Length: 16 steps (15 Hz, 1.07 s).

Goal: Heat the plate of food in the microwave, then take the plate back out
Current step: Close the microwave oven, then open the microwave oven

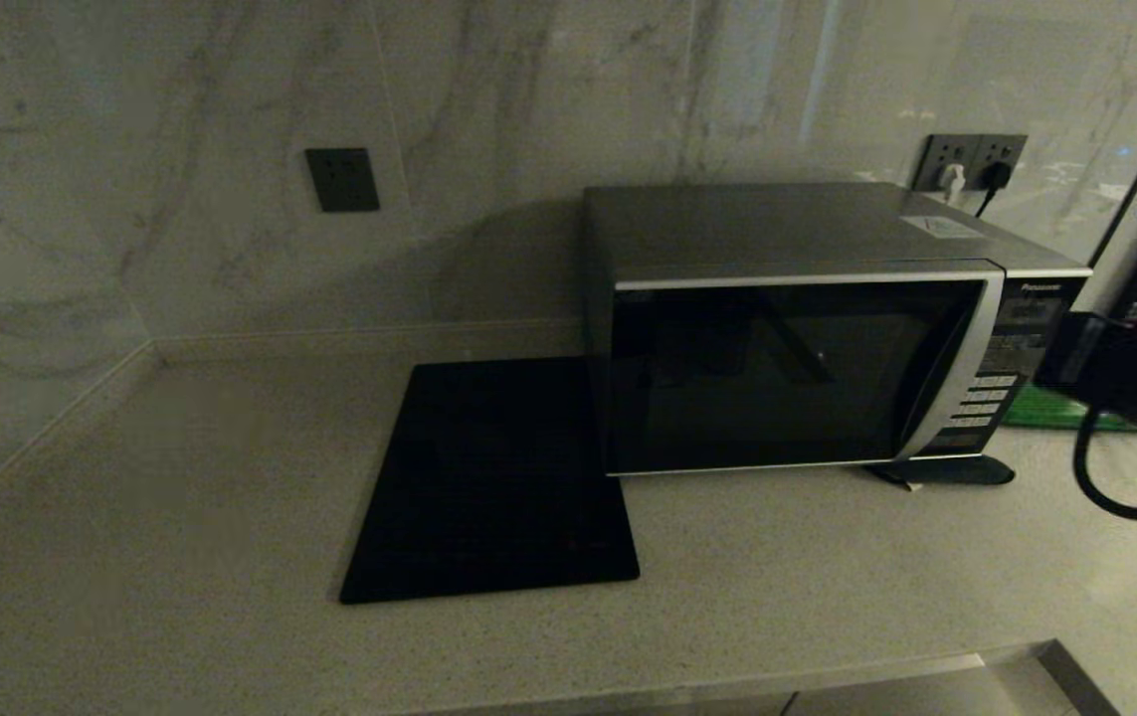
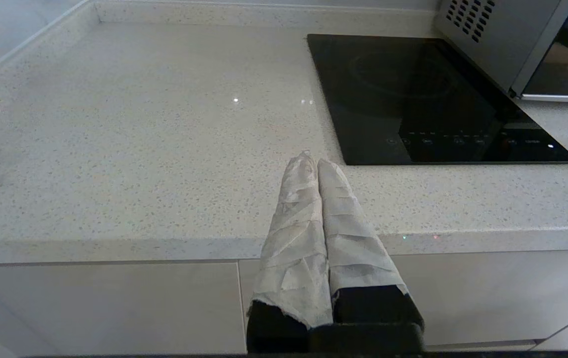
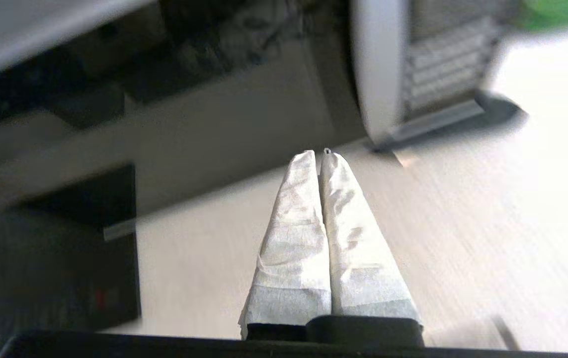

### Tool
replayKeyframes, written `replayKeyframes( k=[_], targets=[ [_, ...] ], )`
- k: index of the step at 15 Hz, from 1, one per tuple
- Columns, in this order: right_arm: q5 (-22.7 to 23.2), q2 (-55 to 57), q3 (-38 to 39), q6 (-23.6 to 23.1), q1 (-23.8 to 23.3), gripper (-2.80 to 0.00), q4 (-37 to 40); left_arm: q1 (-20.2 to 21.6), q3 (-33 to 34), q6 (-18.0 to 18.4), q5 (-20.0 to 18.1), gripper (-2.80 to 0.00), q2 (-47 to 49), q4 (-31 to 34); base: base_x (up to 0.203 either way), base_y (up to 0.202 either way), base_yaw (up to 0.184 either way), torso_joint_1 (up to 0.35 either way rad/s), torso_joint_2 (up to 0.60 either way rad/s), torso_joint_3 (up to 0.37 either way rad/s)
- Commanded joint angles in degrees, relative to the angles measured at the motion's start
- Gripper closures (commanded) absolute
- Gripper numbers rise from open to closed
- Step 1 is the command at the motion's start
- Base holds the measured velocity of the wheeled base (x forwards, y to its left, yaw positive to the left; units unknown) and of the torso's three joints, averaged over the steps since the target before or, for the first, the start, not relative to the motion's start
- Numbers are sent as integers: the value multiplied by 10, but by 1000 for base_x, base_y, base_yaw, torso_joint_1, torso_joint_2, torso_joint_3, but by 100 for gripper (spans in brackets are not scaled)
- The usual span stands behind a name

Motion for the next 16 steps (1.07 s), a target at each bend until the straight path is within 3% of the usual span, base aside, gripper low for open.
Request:
replayKeyframes(
  k=[1,4,6,9,11,13,16],
  targets=[
    [19,-103,48,11,-29,0,44,0,0,0,1,0,0,0,0,0,0,0,0,0],
    [99,-107,89,90,-87,0,54,0,0,-1,1,0,0,0,0,0,0,0,0,0],
    [173,-79,84,106,-162,0,52,0,0,0,0,0,0,0,0,0,0,0,0,0],
    [331,12,45,118,-291,0,50,0,0,0,0,0,0,0,0,0,0,0,0,0],
    [430,78,11,123,-351,0,49,0,0,-1,0,0,0,0,0,0,0,0,0,0],
    [481,141,-8,121,-376,0,43,0,0,0,0,0,0,0,0,0,0,0,0,0],
    [516,234,-17,120,-383,0,-14,0,0,-1,0,0,0,0,0,0,0,0,0,0]
  ],
)
